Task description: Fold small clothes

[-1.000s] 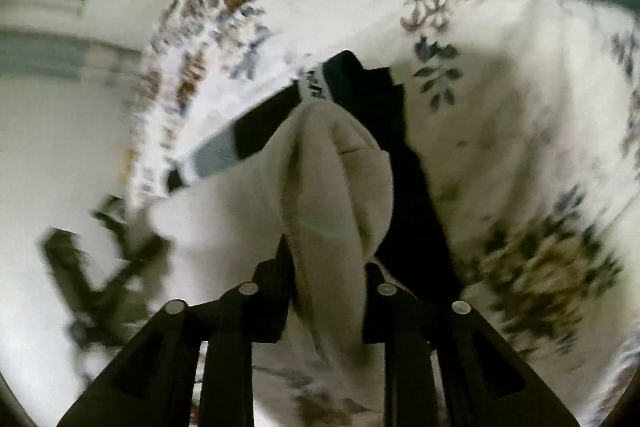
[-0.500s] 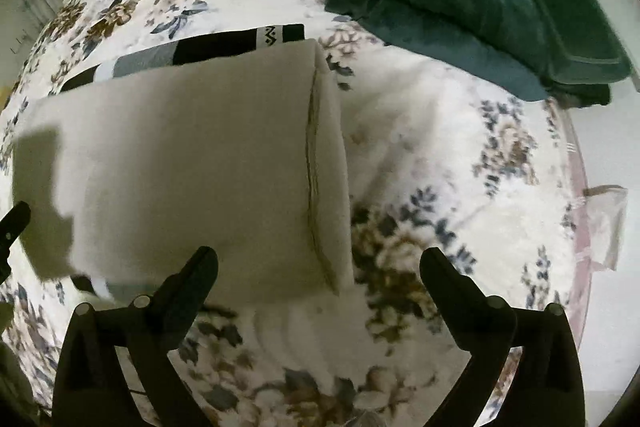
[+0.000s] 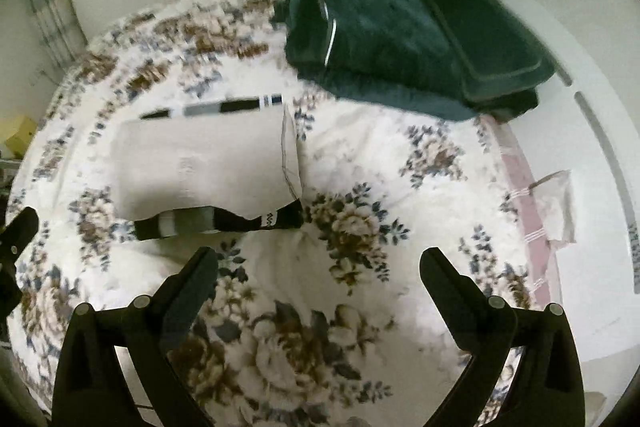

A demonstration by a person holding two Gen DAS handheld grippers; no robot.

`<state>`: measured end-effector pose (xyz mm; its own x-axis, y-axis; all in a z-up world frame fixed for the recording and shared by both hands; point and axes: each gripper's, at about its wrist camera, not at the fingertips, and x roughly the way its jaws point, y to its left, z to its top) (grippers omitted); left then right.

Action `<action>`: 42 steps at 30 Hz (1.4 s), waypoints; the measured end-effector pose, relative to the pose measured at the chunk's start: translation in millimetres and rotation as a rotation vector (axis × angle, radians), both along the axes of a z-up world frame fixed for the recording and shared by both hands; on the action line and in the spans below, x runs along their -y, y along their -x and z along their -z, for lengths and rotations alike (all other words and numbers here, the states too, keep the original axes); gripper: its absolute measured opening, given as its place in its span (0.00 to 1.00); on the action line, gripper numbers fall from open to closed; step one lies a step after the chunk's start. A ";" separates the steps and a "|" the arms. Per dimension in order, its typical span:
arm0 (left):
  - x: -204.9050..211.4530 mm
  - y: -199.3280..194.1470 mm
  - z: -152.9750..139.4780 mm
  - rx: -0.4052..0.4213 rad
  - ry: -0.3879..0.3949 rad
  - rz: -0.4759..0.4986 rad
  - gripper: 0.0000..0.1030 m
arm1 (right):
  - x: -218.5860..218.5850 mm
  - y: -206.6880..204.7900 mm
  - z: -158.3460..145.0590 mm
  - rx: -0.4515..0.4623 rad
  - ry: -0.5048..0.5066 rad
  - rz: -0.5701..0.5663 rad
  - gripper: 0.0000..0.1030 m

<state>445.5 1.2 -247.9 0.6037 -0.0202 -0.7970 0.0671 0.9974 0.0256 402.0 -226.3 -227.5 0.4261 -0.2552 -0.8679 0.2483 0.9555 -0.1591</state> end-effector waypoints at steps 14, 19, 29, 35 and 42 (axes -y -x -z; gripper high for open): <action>-8.6 160.8 -153.3 0.195 0.063 0.000 0.99 | -25.3 190.5 -207.0 0.294 0.055 -0.054 0.99; -12.4 193.0 -174.7 0.231 0.075 0.003 0.99 | -31.6 233.7 -245.4 0.348 0.066 -0.075 0.99; -15.6 231.1 -203.2 0.279 0.071 -0.005 0.99 | -41.0 280.5 -277.4 0.395 0.029 -0.106 0.99; -19.6 242.3 -212.1 0.318 0.064 -0.031 0.99 | -43.4 288.1 -282.1 0.406 0.017 -0.117 0.99; -24.0 247.1 -213.6 0.327 0.058 -0.037 0.99 | -42.7 284.7 -286.4 0.417 0.009 -0.132 1.00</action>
